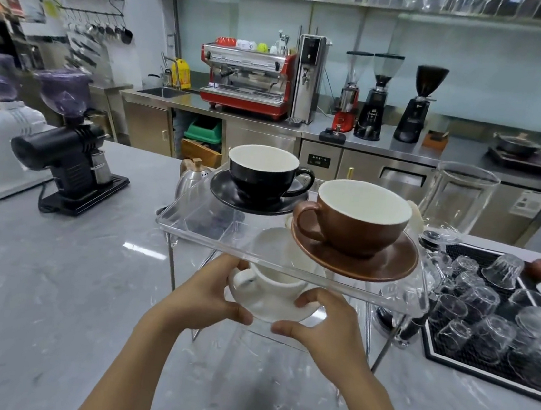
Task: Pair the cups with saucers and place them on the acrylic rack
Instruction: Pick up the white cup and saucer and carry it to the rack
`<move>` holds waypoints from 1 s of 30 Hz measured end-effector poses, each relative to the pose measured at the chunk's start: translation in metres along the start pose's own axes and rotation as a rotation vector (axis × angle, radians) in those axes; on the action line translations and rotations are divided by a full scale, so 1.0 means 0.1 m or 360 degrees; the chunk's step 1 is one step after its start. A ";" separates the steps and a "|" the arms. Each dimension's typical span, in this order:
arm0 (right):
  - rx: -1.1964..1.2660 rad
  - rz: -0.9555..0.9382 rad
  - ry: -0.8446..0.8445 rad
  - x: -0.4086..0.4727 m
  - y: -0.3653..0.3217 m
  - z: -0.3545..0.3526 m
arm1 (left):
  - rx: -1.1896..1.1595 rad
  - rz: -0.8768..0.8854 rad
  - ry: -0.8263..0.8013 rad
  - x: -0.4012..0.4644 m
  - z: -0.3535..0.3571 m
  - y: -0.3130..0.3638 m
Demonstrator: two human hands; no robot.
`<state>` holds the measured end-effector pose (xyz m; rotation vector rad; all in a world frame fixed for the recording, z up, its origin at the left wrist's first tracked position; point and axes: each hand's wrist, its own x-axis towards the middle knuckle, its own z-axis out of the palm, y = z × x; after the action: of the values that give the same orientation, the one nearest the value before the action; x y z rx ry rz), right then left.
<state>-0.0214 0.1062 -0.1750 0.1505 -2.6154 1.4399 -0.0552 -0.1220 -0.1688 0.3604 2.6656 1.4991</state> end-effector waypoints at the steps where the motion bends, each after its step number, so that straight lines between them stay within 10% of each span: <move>1: -0.0002 -0.0003 -0.0006 0.00 0.01 0.00 | 0.0005 -0.0001 -0.0026 0.03 0.00 -0.01; 30: -0.0401 0.0218 -0.0046 0.09 0.08 0.13 | 0.0232 0.0043 0.0048 0.18 0.15 -0.19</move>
<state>-0.0322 0.0991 -0.1873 -0.0389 -2.8505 1.1368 -0.0735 -0.1150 -0.1915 0.3864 2.8128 1.3308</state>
